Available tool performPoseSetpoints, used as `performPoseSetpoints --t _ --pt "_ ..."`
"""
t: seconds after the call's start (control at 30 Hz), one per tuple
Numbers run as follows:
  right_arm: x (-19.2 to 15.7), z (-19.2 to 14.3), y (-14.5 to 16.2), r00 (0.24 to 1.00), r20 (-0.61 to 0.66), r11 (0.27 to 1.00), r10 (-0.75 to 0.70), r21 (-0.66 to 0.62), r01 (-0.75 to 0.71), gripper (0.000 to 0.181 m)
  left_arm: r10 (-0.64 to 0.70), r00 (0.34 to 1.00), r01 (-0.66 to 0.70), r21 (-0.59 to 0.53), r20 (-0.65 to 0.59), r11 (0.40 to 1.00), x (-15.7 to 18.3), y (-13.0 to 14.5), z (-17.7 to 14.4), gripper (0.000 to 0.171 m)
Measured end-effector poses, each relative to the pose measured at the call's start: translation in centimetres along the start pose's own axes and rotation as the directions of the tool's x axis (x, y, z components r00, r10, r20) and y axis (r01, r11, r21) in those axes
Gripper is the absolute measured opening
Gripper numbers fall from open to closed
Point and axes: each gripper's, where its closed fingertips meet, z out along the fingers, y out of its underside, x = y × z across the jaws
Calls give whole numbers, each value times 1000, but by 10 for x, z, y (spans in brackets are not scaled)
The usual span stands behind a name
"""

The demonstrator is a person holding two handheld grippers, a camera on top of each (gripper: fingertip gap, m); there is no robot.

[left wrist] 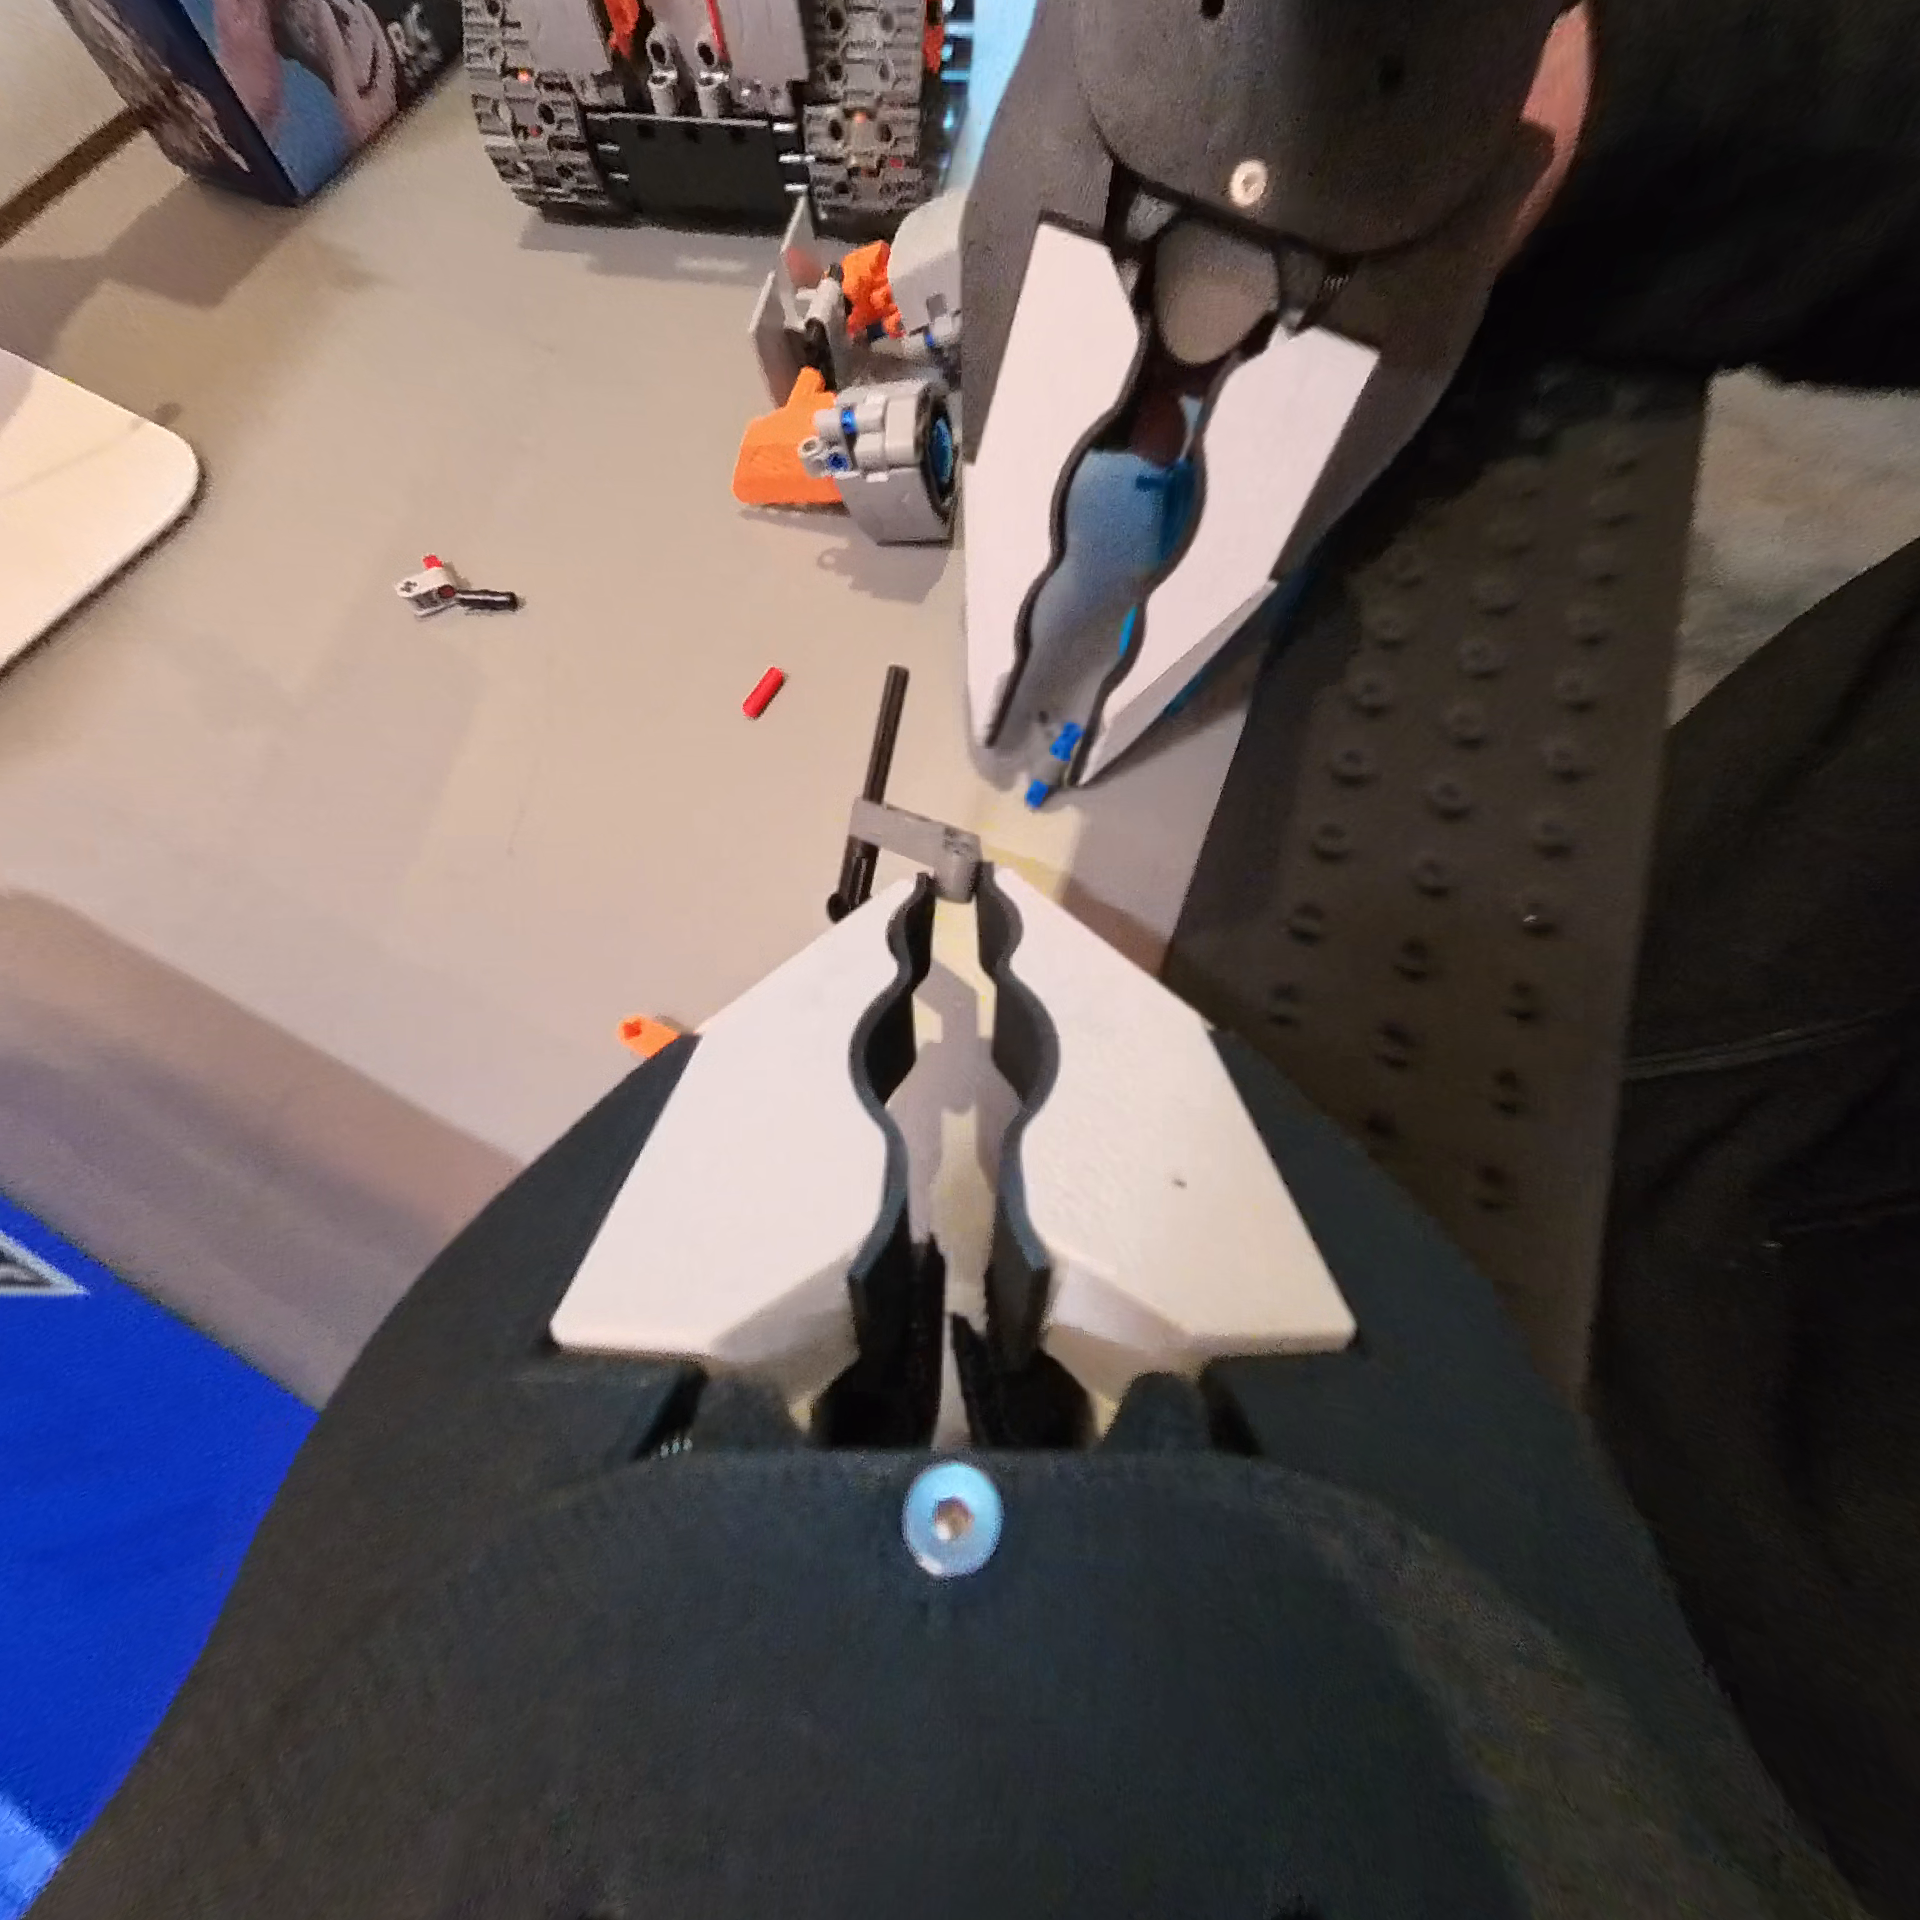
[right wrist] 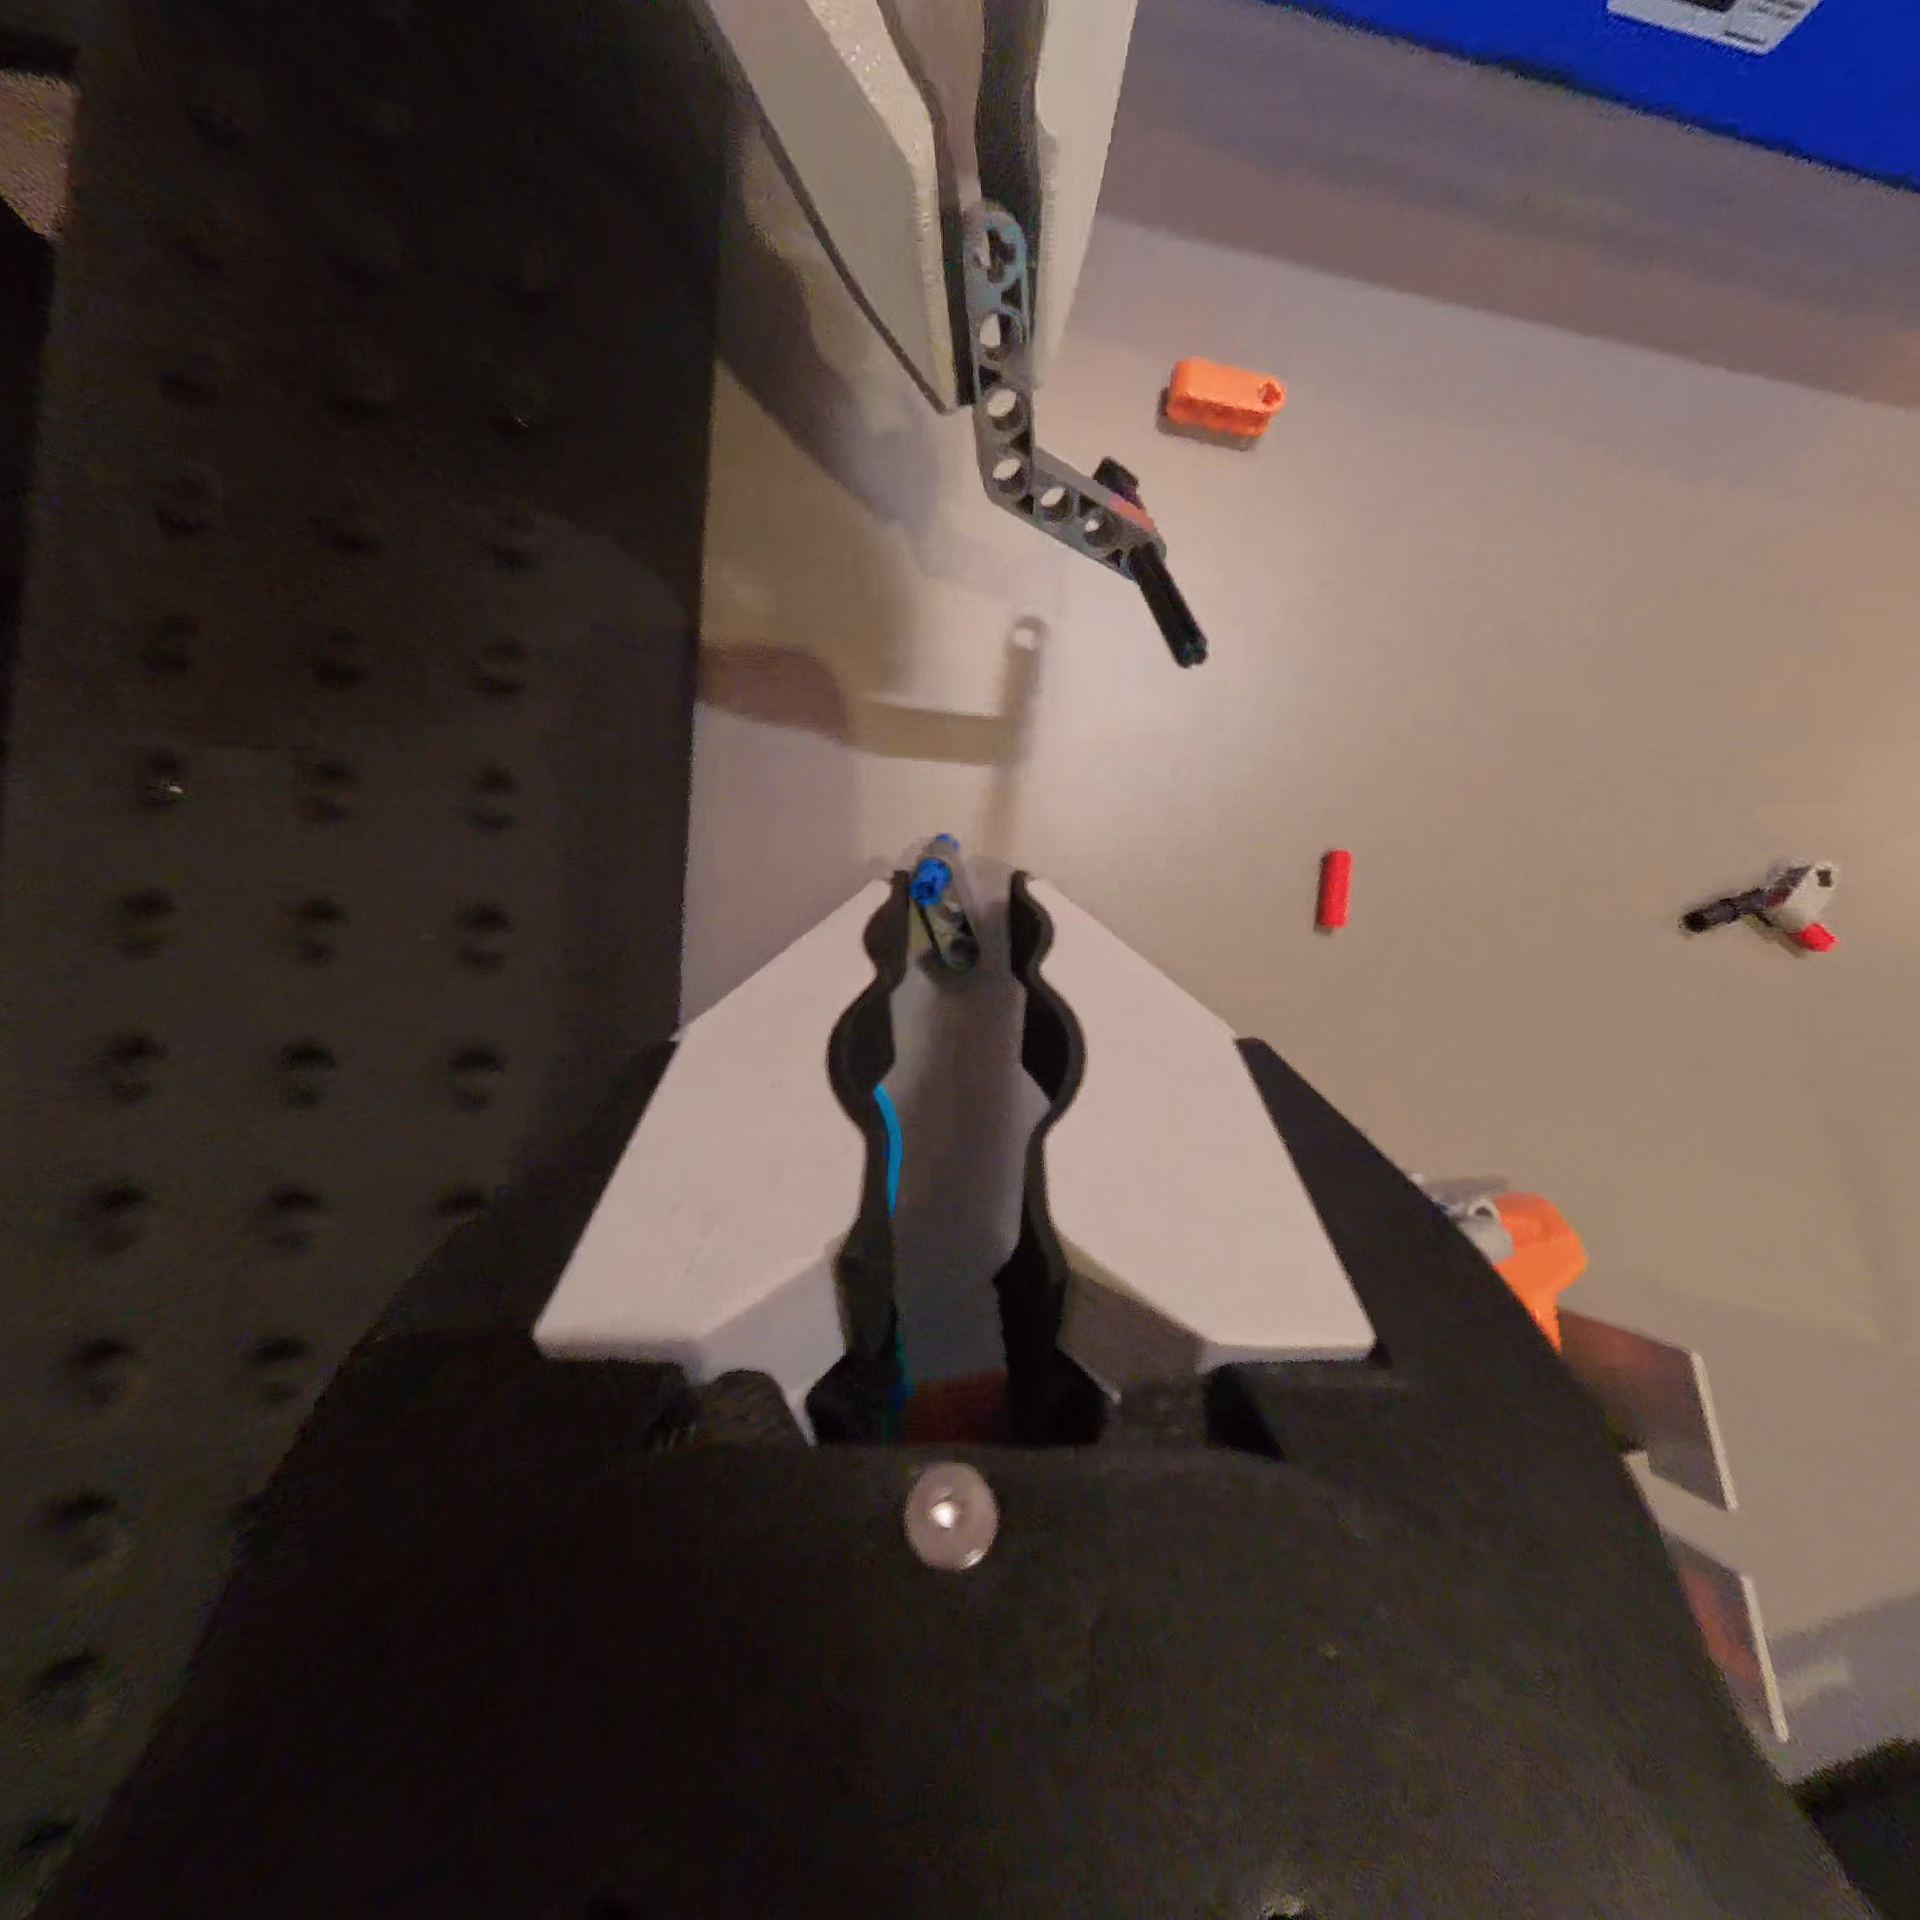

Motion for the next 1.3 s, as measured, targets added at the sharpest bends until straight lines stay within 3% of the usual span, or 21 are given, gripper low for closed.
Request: performPoseSetpoints --t 0.17,0.3,0.4,0.5,0.67,0.83,1.07,1.2,1.3 --pt "11 -21 -22 999 -8 988 49 147 -47 24 -93 986 101 58 -136 993 7 -11 -7 6" --pt "12 -35 -45 999 -42 969 -13 248 23 23 -86 974 100 54 -212 994 15 -18 -9 6" --pt "7 -37 -53 999 -22 960 -44 275 48 19 -73 962 85 34 -263 996 23 -21 -9 6" --pt "1 -38 -54 998 16 955 -64 290 57 1 -70 953 86 43 -294 995 26 -27 -12 6" --pt "4 -52 -63 1000 28 932 -10 364 -1 1 -65 948 107 121 -310 987 25 -43 -20 6" --pt "19 -74 -74 992 25 879 124 462 -122 0 -6 986 45 232 -166 972 8 -59 -28 24" --pt "39 -104 -95 953 40 746 299 613 -260 0 88 993 -109 322 79 940 -9 -78 -31 27" --pt "45 -111 -107 920 110 639 376 688 -343 0 193 935 -284 300 298 911 -21 -89 -34 27" --pt "49 -114 -113 888 188 550 419 725 -413 0 239 844 -372 204 480 906 -40 -87 -35 29"
